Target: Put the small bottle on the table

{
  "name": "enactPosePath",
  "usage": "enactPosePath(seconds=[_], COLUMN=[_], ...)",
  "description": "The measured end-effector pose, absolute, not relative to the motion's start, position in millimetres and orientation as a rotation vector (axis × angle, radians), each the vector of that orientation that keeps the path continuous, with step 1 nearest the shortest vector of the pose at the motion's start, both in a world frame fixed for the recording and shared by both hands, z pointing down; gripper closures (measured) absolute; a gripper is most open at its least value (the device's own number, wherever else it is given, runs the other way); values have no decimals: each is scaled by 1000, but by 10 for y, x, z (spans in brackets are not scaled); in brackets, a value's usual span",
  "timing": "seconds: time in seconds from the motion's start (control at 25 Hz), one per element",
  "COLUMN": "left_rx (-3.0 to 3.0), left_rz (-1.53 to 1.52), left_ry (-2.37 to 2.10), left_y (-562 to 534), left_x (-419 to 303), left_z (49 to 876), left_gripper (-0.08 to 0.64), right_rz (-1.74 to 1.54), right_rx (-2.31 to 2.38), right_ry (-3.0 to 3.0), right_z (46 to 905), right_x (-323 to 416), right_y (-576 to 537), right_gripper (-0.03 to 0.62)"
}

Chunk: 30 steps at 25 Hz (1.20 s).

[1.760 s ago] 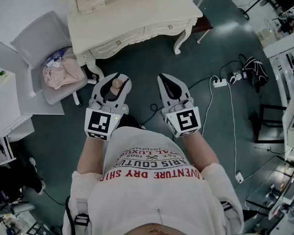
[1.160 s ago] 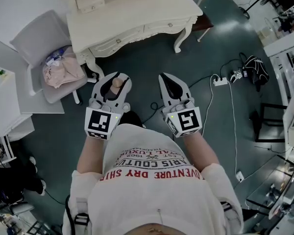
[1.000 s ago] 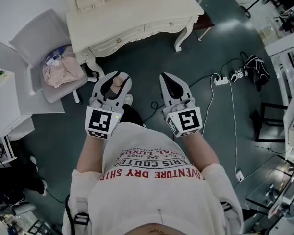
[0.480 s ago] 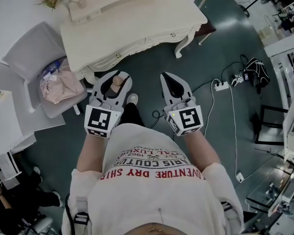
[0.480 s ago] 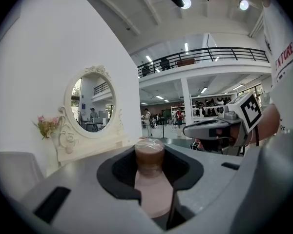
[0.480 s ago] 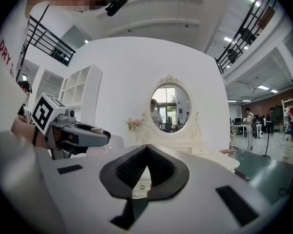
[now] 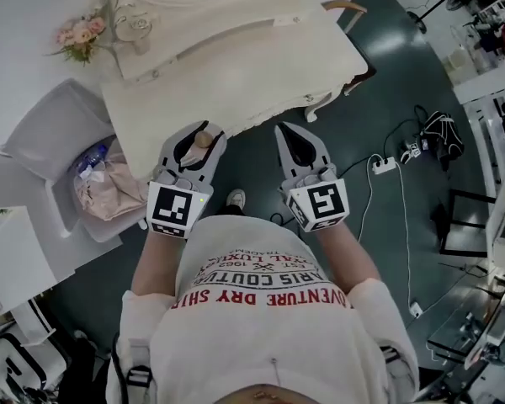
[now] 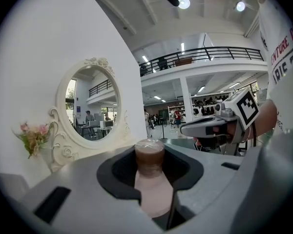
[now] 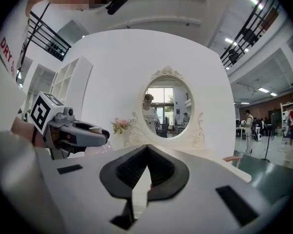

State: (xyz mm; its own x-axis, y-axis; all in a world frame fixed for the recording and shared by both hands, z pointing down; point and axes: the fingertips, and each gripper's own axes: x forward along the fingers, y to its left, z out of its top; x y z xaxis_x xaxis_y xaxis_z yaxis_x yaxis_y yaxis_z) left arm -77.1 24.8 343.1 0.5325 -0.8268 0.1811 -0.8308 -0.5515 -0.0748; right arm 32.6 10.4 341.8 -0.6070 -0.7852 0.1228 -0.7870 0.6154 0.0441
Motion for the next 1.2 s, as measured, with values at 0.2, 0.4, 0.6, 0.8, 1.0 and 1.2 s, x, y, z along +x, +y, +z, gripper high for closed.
enactPosePath(seconds=[0.2, 0.4, 0.6, 0.8, 1.0, 1.2], left_rx=[2720, 2669, 2581, 2466, 2341, 2262], left_rz=[297, 306, 313, 333, 352, 424], left_ry=[-1482, -1520, -1602, -1712, -1815, -1872], left_y=[-246, -588, -893, -1270, -1634, -2047], left_x=[-970, -1135, -1255, -1322, -1270, -1150], left_z=[3458, 3588, 3721, 3858, 4011, 4246], left_gripper=[430, 428, 428, 428, 428, 428], right_rz=[46, 66, 68, 106, 117, 128], right_rx=[1338, 1275, 1159, 1025, 861, 723], right_ry=[-2690, -2700, -2737, -2784, -2822, -2841], right_z=[3450, 3557, 3667, 3796, 3893, 4049], right_x=[159, -33, -179, -254, -243, -230], right_y=[-423, -823, -1223, -1715, -2223, -2732], right_gripper=[594, 594, 594, 594, 594, 594])
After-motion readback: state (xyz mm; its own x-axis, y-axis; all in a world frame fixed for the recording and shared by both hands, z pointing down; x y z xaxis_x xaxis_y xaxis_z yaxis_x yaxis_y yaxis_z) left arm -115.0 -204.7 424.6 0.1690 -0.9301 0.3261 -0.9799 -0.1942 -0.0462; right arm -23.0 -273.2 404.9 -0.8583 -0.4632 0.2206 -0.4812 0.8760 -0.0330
